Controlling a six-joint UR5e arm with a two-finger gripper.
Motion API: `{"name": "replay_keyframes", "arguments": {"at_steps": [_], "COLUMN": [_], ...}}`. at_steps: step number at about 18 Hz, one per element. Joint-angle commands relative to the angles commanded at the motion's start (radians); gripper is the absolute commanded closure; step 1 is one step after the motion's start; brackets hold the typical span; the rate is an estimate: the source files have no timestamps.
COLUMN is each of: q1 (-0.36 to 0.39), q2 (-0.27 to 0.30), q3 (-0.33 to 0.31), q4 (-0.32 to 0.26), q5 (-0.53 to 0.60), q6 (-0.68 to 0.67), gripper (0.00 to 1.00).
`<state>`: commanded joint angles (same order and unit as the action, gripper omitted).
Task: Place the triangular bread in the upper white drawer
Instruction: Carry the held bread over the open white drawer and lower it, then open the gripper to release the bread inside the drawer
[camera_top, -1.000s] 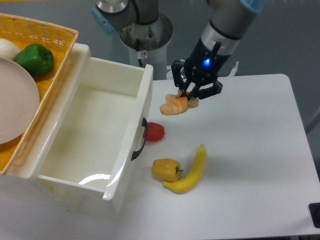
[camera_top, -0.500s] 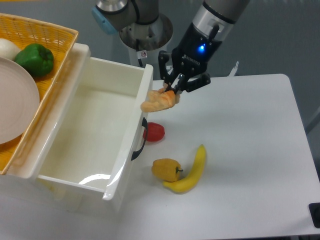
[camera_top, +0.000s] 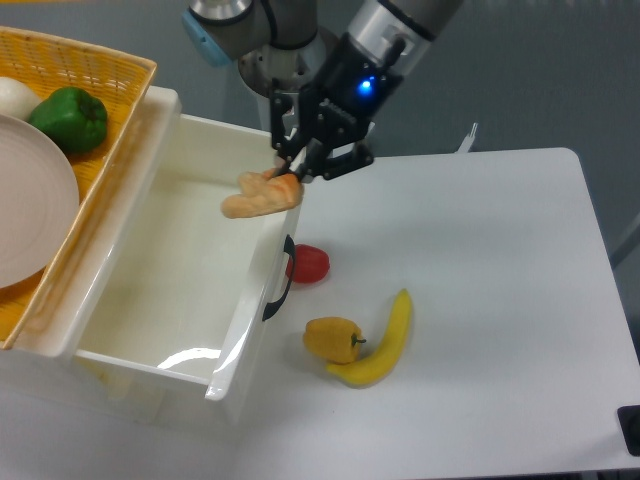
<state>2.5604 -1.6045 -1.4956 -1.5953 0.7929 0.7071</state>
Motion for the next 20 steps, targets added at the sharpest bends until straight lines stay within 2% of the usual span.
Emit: {"name": "replay_keyframes", "arguments": {"at_steps": [3, 6, 9, 14, 18, 19, 20], "q1": [-0.041, -0.061, -0.115, -0.154, -0.170, -0.173, -0.173], "q2": [-0.002, 0.000, 0.003, -0.005, -0.003, -0.006, -0.008], "q3": [-0.014, -0.038, -0.069, -0.080, -0.120, -0.121, -0.123], "q4": [-0.002, -0.008, -0.012, -0.029, -0.028, -0.028, -0.028], "q5": [0.083, 0.111, 0.169, 0.174, 0.187, 0.189, 0.190], "q6": [-0.002, -0.002, -0.002, -0.003, 0.000, 0.000, 0.003], "gripper": [0.76, 0.76, 0.75, 0.73, 0.73, 0.72, 0.65]}}
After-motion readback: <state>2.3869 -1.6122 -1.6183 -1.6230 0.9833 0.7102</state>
